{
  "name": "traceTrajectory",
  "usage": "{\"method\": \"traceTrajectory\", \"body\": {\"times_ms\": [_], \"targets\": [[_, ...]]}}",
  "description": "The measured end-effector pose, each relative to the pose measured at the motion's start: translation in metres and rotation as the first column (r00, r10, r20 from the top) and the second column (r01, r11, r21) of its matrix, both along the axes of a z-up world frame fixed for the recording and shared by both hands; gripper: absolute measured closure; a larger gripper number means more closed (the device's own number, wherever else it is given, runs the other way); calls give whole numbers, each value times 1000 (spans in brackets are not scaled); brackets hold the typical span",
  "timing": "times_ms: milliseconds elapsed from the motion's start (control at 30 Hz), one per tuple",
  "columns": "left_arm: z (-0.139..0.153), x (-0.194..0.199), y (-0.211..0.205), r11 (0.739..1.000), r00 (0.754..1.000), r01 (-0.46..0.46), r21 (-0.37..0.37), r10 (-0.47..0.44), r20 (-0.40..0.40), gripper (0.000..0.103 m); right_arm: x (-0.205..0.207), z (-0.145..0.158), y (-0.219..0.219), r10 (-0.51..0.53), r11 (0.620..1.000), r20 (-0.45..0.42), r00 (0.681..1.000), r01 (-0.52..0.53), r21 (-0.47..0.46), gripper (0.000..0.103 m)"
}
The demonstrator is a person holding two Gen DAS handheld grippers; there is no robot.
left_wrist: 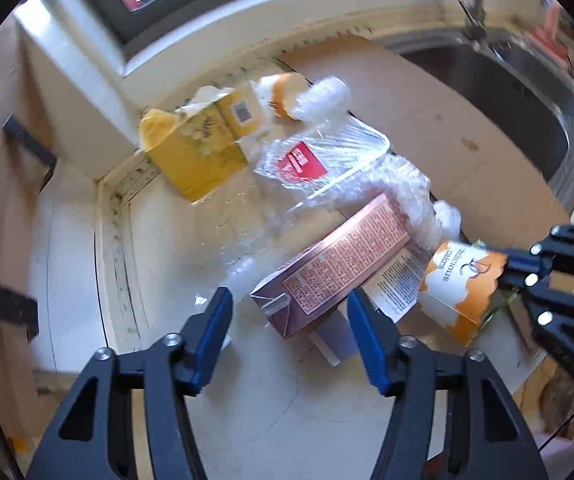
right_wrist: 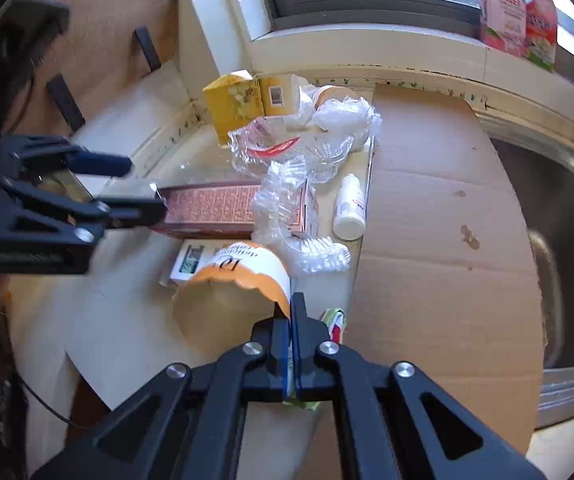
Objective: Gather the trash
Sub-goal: 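Grasp the pink juice carton with left tool while right tool grasps orange-white paper cup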
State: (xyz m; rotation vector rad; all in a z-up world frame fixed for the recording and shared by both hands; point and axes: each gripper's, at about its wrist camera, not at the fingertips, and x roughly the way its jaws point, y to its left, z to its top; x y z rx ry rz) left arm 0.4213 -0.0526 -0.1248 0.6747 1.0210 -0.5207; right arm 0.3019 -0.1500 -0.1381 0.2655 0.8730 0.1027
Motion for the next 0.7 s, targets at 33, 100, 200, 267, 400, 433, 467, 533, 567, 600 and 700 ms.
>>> {"method": "traceTrajectory", "body": {"times_ms": [33, 100, 200, 267, 400, 433, 467, 533, 567, 600, 700], "targets": [[-3, 0, -4, 999, 1000, 23, 23, -23, 1, 48, -2, 2, -3, -14, 999, 3, 1000, 14, 29, 102], [-7, -1, -10, 996, 998, 67, 53, -67, -3, 47, -10, 7, -12, -49, 993, 20, 999, 46, 106, 102], [-10, -3, -19, 989, 994, 113, 99, -114, 2, 47, -21, 13, -24, -100, 978, 35, 994, 92, 186, 102], [-12, -3, -26, 982, 990, 138, 127, -139, 3, 47, -27, 15, -30, -133, 969, 35, 990, 123, 213, 102], [-16, -2, -36, 971, 985, 174, 166, -173, -18, 47, -32, 12, -40, -172, 954, 20, 985, 162, 251, 102], [-19, -2, -39, 965, 982, 189, 182, -187, -27, 47, -34, 10, -42, -182, 952, 14, 983, 173, 254, 102], [-22, -2, -42, 960, 980, 201, 195, -198, -33, 47, -35, 9, -44, -188, 949, 10, 982, 179, 258, 102], [-28, -3, -49, 945, 972, 235, 229, -229, -53, 47, -38, 6, -48, -202, 943, 2, 979, 194, 271, 102], [-32, -4, -53, 936, 968, 250, 246, -243, -60, 47, -40, 5, -49, -210, 940, -1, 978, 202, 276, 102], [-34, -5, -56, 930, 966, 260, 261, -252, -63, 47, -41, 5, -50, -214, 938, -3, 977, 206, 278, 102], [-35, -6, -64, 913, 956, 293, 283, -286, -67, 49, -45, 4, -52, -227, 934, -5, 974, 219, 282, 102]]}}
